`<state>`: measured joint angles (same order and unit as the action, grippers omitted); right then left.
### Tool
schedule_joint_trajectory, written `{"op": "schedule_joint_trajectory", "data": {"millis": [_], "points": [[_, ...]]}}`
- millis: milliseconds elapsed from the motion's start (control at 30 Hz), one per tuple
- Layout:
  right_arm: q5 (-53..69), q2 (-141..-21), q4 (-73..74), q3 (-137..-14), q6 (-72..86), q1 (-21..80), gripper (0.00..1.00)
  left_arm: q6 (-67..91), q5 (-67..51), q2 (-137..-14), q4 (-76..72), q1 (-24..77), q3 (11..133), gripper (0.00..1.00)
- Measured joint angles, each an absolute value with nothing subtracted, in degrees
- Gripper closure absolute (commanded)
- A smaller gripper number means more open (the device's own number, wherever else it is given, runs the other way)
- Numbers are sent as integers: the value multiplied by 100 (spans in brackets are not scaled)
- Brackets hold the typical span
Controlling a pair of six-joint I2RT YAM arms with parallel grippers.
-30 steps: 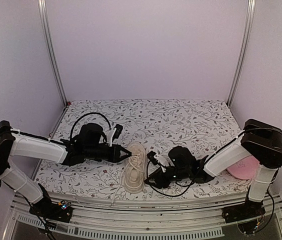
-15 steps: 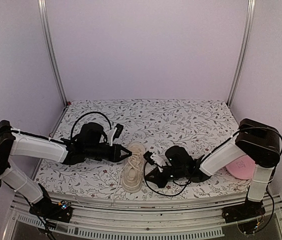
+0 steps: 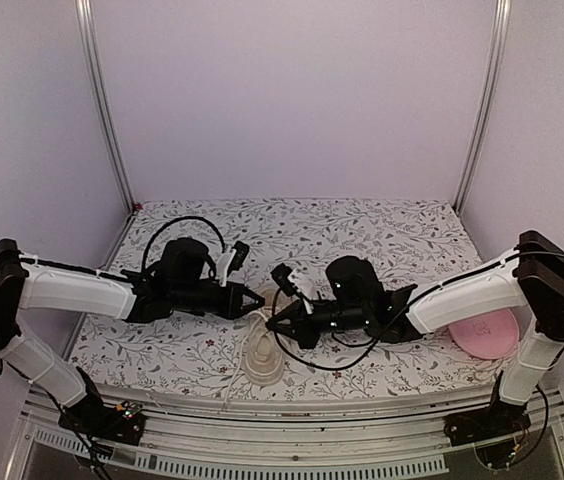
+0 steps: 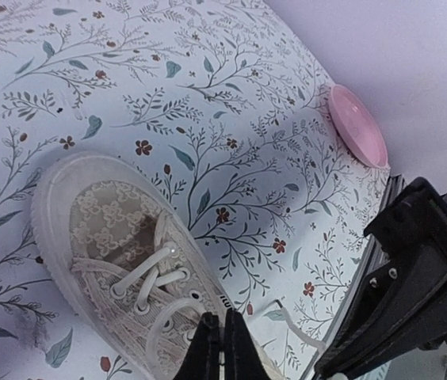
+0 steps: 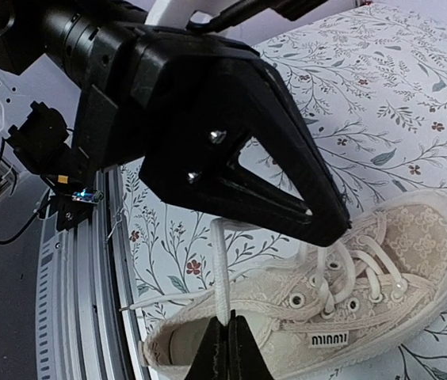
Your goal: Tie the shoes
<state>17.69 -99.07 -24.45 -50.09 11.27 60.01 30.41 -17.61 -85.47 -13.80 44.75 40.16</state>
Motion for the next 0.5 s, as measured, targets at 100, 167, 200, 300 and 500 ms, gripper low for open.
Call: {"op": "schedule_joint_trajectory", "data": {"millis": [100,167,200,300,500], "points": [[1863,-10175,-2287,-5282,1135,6082,98,3002,-1763,-8547,-1361,4469,4027,100],[1865,-10361,-2069,-5474,1184,6114,98,2998,-1776,-8547,-1341,4466,4032,100],[1857,-10405,-1984,-5522,1208,6121,98,2995,-1785,-8547,-1341,4464,4032,100],[1767,-10473,-1619,-5690,1330,6097,98,2993,-1837,-8547,-1350,4460,4032,100],[1590,-10473,-1081,-5771,1579,5839,98,2993,-2032,-8547,-1649,4456,3892,100]]}}
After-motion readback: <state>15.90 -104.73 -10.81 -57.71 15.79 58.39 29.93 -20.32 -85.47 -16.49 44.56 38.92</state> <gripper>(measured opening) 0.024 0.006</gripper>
